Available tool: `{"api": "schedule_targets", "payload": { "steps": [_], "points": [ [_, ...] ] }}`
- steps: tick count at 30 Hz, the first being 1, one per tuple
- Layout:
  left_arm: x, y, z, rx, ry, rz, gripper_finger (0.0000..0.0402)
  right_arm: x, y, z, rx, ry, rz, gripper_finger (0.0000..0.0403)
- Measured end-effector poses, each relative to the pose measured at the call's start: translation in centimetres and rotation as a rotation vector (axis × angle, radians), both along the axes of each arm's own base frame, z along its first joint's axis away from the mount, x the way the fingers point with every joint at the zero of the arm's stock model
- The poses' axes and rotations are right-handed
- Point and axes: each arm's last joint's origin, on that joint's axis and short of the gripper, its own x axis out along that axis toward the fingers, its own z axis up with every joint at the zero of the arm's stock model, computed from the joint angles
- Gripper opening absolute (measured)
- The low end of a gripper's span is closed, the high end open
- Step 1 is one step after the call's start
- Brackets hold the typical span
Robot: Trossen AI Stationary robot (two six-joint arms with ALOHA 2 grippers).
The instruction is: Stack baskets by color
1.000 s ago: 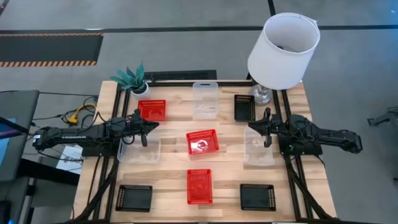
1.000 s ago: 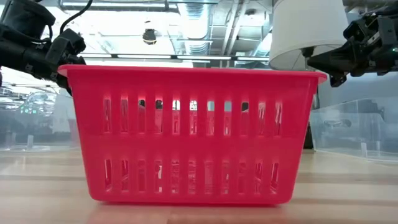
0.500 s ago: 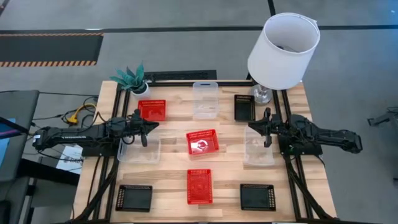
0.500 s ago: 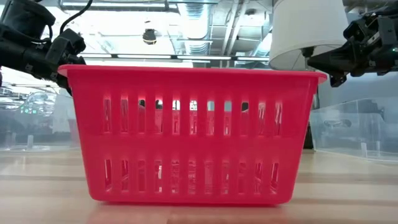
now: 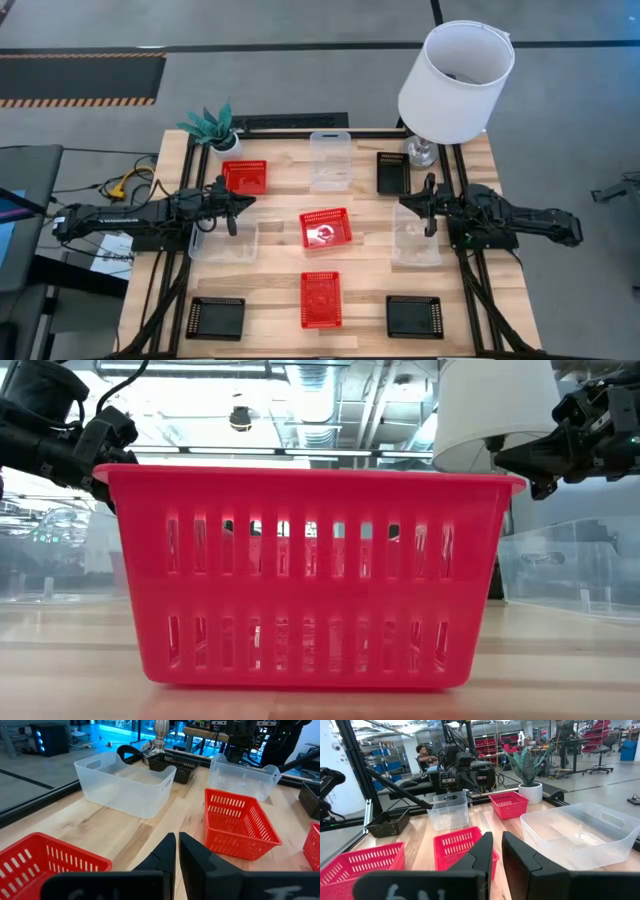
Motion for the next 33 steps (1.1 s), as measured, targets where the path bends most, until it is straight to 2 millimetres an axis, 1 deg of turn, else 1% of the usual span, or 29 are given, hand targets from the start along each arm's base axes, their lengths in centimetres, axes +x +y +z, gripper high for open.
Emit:
{"api": "schedule_targets", "payload": {
  "steps": [12, 14, 16, 20, 26, 29, 31, 33],
  "points": [
    [0.0, 0.0, 0.0, 0.0, 0.0, 0.0, 0.0009, 0.0, 0.0, 0.0, 0.0, 0.0, 0.0, 0.0063],
    [0.0, 0.0, -0.01, -0.023, -0.008, 0.005, 0.0009, 0.0, 0.0, 0.0, 0.0, 0.0, 0.0, 0.0063],
    [0.02, -0.06, -0.01, -0.159, -0.05, 0.013, 0.0009, 0.0, 0.0, 0.0, 0.0, 0.0, 0.0, 0.0063],
    [0.08, -0.34, -0.01, -0.56, -0.145, 0.009, 0.0009, 0.0, 0.0, 0.01, -0.007, 0.001, 0.0, 0.0063],
    [0.12, -0.44, 0.08, -0.987, -0.247, 0.077, 0.0009, 0.0, 0.0, 0.08, -0.114, 0.01, -0.002, 0.0063],
    [0.15, -0.52, 0.15, -1.059, -0.256, 0.063, 0.0009, 0.0, 0.0, 0.29, -0.129, -0.01, -0.003, 0.0063],
    [0.21, -0.55, 0.45, -1.057, -0.276, 0.033, 0.0009, -0.02, 0.01, 0.59, -0.094, -0.048, -0.002, 0.0063],
    [0.29, -0.57, 0.97, -1.002, -0.307, -0.017, 0.0009, -0.06, 0.0, 0.95, -0.064, -0.09, -0.006, 0.0063]
  ]
}}
